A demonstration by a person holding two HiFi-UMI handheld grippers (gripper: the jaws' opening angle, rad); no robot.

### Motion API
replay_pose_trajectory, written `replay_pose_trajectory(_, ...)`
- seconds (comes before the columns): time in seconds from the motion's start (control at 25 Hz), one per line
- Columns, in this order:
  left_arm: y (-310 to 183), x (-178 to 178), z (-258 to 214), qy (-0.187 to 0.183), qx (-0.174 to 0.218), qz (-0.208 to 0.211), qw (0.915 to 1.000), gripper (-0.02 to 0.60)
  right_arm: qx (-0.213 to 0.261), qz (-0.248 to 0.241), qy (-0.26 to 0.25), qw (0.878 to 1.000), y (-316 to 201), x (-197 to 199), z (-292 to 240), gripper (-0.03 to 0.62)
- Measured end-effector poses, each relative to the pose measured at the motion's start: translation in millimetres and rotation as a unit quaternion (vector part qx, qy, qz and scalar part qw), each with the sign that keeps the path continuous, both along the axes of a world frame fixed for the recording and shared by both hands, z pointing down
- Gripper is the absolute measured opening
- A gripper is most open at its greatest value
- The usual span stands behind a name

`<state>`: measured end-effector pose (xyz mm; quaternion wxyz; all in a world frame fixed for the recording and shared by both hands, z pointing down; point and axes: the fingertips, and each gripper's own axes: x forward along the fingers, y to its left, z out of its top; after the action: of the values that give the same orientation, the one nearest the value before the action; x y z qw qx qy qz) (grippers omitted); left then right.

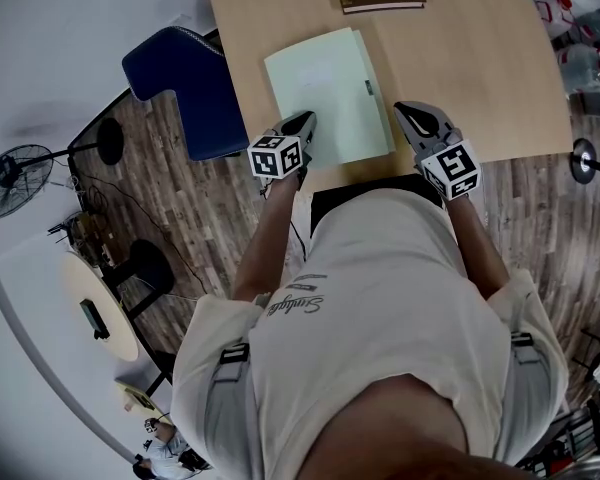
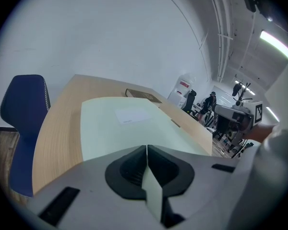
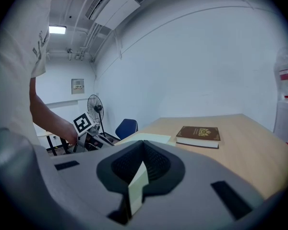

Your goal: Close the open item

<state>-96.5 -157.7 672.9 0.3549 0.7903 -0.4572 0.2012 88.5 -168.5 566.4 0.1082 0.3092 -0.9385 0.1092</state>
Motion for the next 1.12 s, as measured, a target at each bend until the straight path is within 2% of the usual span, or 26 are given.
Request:
replay_pose_trajectory(0.64,0,7,9,-0.028,-0.012,0.008,0.9995,0.017,-0.02,0.009,-0.005,1.0,4,14,14,-0.005)
replay_pose_trajectory(1.12,0,11,12,-0.051,-0.008,0.026,0.9983,0.017,-0.03,0.016,-0.001,0.999,10,24,21,-0.005)
